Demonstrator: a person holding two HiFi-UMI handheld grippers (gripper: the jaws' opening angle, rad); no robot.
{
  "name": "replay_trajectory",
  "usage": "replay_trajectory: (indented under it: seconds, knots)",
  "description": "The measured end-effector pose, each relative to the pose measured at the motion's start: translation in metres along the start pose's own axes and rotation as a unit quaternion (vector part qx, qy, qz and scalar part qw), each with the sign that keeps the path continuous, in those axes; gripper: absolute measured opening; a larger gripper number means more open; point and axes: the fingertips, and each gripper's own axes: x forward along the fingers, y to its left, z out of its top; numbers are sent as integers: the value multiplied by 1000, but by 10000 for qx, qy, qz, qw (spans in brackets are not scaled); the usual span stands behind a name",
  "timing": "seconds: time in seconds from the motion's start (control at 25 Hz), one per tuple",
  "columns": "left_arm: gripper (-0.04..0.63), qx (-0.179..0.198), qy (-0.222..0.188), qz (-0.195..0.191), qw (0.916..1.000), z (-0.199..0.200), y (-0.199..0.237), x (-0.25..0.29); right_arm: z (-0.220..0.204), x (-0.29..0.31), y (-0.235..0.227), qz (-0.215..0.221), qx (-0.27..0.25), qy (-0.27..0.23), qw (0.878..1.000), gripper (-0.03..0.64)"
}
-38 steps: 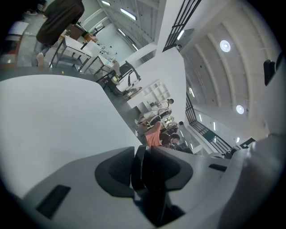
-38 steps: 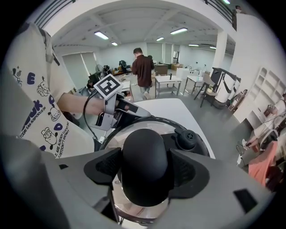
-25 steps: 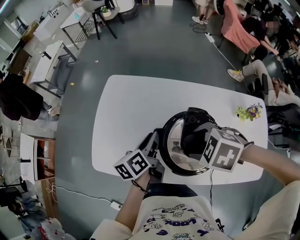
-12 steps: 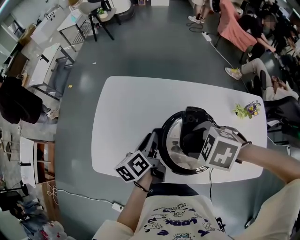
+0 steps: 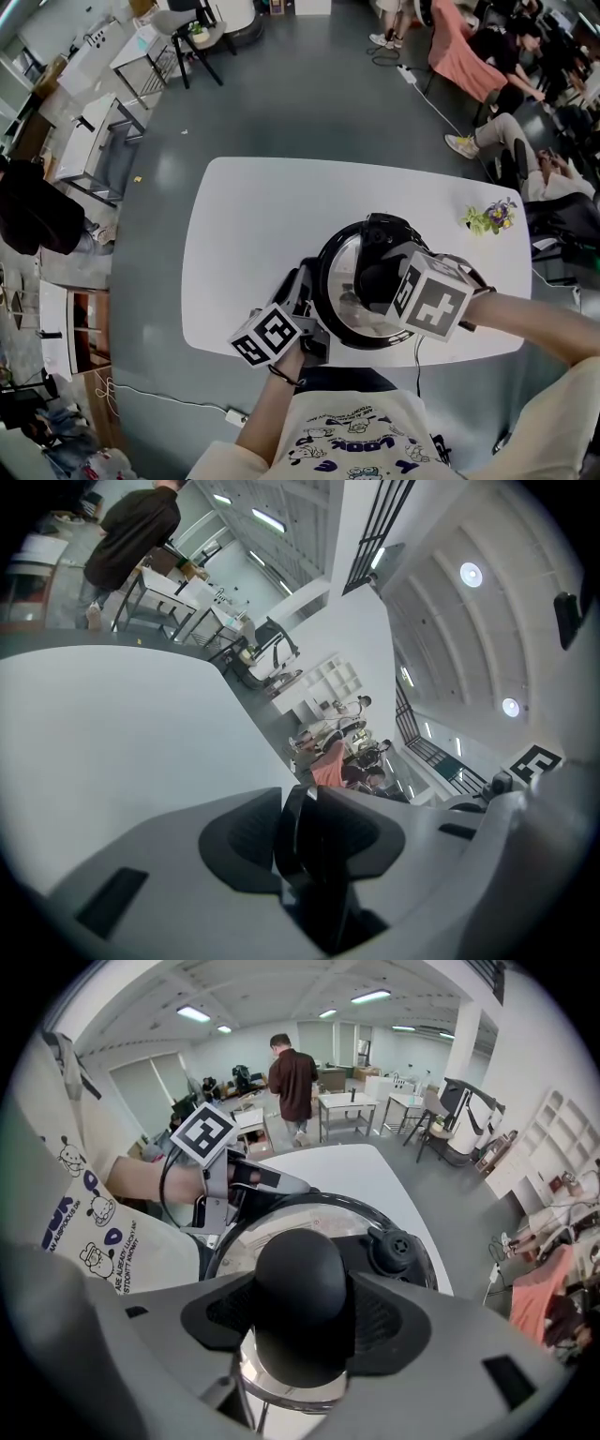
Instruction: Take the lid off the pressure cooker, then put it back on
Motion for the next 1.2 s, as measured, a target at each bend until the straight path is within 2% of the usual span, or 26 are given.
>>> replay_trajectory:
  seconds: [0.24,0.48,0.72,1.2]
  knots:
    - [130,68,-41,56,10000,1,-1,1,-2,-2,-6,-205,729,-110,9971,301]
    - [130,92,-54,81,9999,-2,-2,1,-5,-2,-10,-406,1437,-164,9886,301]
    - [132,122,-75,104,9998,-3,0,3,-10,-1,-21,-579,2304,-75,9713,301]
    - [132,58,-63,15,10000,-4,-6,0,-7,-5,-18,-610,2197,-114,9736,301]
